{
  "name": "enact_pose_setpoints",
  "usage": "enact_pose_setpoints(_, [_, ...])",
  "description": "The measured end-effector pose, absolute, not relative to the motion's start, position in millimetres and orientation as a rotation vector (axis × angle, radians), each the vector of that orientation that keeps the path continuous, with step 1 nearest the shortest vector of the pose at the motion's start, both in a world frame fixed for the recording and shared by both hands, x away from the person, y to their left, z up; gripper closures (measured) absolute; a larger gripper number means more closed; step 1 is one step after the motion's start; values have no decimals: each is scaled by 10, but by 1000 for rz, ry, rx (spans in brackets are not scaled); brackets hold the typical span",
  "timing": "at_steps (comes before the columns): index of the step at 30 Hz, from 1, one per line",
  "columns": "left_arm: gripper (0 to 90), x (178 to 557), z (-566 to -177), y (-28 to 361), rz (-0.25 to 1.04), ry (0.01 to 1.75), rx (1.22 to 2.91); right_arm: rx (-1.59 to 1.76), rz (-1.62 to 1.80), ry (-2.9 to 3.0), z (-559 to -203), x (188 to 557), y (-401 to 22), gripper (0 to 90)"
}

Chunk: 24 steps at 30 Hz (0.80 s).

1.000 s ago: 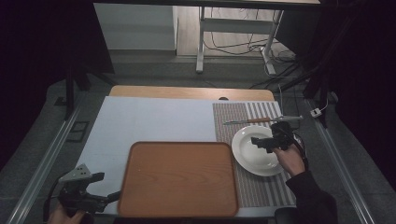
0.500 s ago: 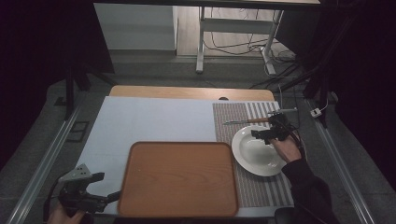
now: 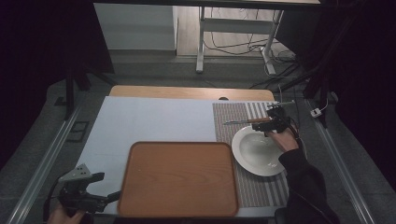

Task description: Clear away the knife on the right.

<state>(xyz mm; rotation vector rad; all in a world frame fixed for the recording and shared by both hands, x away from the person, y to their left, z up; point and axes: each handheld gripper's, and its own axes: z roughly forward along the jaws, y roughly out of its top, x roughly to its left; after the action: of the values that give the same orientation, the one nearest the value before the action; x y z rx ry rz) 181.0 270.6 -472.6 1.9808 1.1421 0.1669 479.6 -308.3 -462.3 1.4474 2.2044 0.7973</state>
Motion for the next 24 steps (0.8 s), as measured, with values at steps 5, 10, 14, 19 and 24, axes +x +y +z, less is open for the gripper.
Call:
enact_pose_setpoints(5, [14, 1809, -4726, 2707, 167, 1142, 1980, 1451, 768, 2198, -4651, 4918, -3066, 0])
enact_pose_setpoints(10, [14, 1808, -4725, 2707, 166, 1141, 1980, 1453, 743, 2197, -4678, 5008, -3056, 0])
enact_pose_setpoints(14, [14, 1810, -4726, 2709, 167, 1140, 1981, 1465, 713, 2195, -4730, 5115, -3055, 0])
enact_pose_setpoints(19, [14, 1806, -4725, 2709, 165, 1141, 1979, 1464, 687, 2191, -4754, 5185, -3066, 0])
enact_pose_setpoints(24, [14, 1806, -4726, 2709, 165, 1141, 1980, 1457, 690, 2182, -4744, 5267, -3102, 98])
